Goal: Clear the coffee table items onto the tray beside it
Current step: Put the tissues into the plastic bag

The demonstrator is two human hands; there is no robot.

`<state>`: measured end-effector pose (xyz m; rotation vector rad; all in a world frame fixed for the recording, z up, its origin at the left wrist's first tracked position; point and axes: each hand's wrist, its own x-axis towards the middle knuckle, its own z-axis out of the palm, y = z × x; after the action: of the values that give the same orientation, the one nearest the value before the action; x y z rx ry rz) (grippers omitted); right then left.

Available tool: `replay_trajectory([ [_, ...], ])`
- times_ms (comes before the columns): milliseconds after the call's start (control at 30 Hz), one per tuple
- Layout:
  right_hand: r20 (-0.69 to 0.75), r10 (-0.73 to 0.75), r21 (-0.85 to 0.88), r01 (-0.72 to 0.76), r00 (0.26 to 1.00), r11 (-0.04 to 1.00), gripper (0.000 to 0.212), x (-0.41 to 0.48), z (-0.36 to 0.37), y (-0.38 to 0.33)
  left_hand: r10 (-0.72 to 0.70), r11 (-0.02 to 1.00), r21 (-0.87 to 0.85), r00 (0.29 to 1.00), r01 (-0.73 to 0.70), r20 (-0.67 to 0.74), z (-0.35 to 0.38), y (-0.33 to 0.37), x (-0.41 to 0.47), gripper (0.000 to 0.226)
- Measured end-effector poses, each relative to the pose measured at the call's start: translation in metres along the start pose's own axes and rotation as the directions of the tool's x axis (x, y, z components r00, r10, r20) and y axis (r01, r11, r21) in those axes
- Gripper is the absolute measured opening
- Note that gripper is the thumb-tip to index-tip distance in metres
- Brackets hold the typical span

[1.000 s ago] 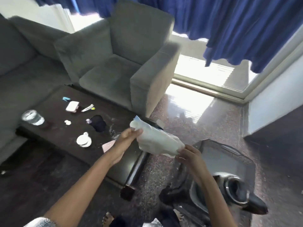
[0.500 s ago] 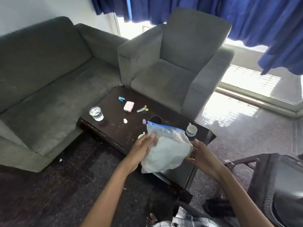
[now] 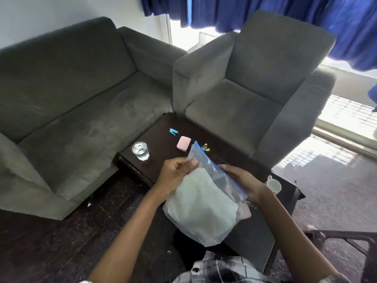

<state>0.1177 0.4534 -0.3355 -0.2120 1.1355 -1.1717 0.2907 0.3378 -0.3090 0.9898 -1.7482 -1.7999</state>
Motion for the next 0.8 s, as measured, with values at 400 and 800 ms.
replay_trajectory([
  [400, 0.092, -0.166, -0.143, 0.178, 0.982, 0.974, 0.022, 0.115, 0.064, -0.072, -0.082, 0.976, 0.191, 0.992, 0.1, -0.1, -0.072, -0.005, 0.131, 0.039],
  [800, -0.388, -0.49, -0.672, 0.124, 0.781, 0.73, 0.022, 0.219, 0.122, -0.08, -0.389, 0.899, -0.106, 0.886, 0.425, 0.252, -0.1, -0.001, 0.183, 0.022],
])
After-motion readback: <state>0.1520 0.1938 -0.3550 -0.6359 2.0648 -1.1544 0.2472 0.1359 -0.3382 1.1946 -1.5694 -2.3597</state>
